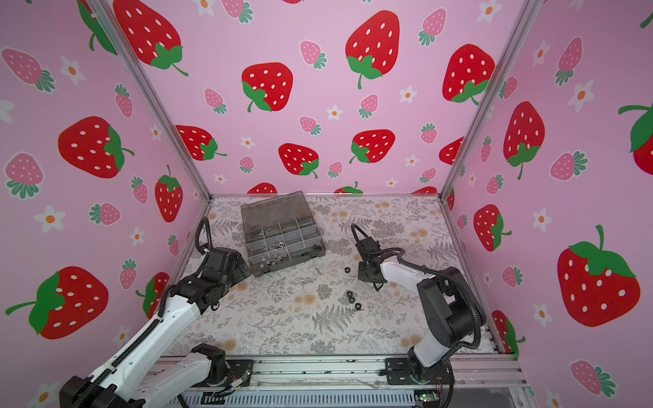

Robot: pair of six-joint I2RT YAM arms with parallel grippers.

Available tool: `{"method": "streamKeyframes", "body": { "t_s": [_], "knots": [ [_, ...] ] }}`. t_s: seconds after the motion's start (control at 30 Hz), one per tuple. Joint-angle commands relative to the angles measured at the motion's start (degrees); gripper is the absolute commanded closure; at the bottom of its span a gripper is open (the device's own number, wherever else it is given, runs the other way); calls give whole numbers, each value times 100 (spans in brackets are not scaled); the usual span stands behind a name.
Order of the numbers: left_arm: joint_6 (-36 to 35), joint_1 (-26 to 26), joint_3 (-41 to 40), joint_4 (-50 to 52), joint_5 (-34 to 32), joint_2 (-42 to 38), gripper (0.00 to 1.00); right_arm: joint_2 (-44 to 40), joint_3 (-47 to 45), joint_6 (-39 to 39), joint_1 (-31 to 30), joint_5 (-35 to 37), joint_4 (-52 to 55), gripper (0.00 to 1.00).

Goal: Sort the screws and nuts into containers
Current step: Pick up the nut from the middle-right of the table.

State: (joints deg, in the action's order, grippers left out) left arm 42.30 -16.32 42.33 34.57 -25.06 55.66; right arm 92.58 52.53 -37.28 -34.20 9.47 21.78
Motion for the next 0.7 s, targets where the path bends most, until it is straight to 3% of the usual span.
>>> {"method": "streamKeyframes", "body": {
  "t_s": [0.0,0.23,0.67],
  "knots": [
    [118,37,281,177,-166,-2,1,125,502,97,-246,126,212,81],
    [234,36,269,292,-154,57,1,721,1632,289,-908,158,99,82],
    [360,34,274,375,-35,193,1,3044,5277,1020,-2063,-16,318,83]
  ]
}}
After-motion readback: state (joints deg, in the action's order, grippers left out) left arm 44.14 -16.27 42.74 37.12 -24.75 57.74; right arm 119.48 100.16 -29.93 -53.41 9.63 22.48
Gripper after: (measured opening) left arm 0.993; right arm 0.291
